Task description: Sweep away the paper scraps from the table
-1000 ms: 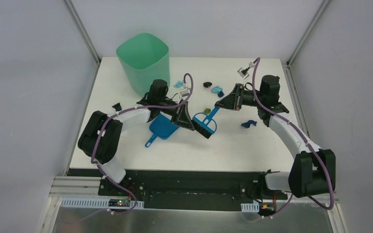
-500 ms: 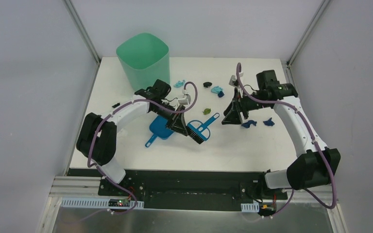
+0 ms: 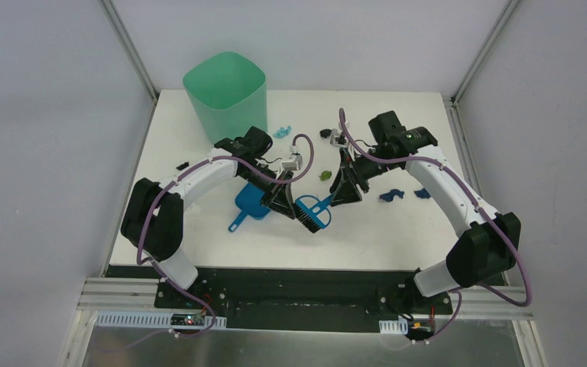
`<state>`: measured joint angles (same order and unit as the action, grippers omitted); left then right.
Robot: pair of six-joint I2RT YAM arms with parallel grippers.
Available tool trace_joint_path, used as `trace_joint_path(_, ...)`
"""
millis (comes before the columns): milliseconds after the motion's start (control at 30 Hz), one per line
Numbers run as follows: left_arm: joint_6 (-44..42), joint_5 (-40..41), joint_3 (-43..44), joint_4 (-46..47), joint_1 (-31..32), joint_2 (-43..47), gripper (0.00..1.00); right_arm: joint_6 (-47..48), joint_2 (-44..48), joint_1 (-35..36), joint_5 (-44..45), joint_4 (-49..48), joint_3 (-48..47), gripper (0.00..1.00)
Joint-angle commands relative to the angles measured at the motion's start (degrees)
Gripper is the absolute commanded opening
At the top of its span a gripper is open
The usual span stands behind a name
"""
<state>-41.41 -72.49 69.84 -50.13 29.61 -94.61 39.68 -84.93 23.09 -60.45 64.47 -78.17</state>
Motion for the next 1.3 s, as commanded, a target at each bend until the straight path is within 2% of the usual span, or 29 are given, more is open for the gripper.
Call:
trace_joint_path(0, -1.4, -0.9, 1.3, 0.8, 0.3, 0.9, 0.00, -0.8, 0.4, 1.5, 0.2, -1.0, -3.3, 0.53)
trace_joint_path(133, -1.2, -0.3, 1.0, 0.9, 0.3, 1.2, 0.00, -1.2, 1.0, 1.8, -0.1, -1.1, -2.4, 0.44)
trace_joint_path(500, -1.1, -0.1, 0.9, 1.1, 0.2, 1.3, 0.00, 0.4, 1.3, 1.9, 2.5, 1.1, -2.6, 0.33)
trace_joint_path(733, -1.0, 0.3, 0.9, 1.2, 0.2, 1.1, 0.00, 2.1, 0.3, 1.8, 2.1, 4.0, -3.4, 0.14)
trace_joint_path(867, -1.1, 0.7, 0.8, 1.0, 0.2, 1.2, 0.00, 1.5, 0.5, 1.9, 1.9, 3.2, -3.5, 0.15)
trace_joint_path(933, -1.1, 0.7, 0.7, 0.9, 0.2, 1.3, 0.00, 0.2, 0.8, 1.9, 2.3, 2.0, -3.4, 0.24)
trace_joint_path(1000, -1.2, 0.7, 0.6, 0.9, 0.2, 1.4, 0.00, -0.9, 1.1, 1.9, 2.5, 0.8, -3.1, 0.26)
trace_joint_path(1100, -1.3, 0.8, 0.5, 0.9, 0.2, 1.6, 0.00, -1.6, 1.0, 1.9, 2.4, 0.2, -3.4, 0.26)
trace_joint_path(1267, -1.3, 0.9, 0.3, 0.8, 0.2, 1.6, 0.00, -1.9, 0.9, 1.9, 2.3, 0.2, -3.4, 0.17)
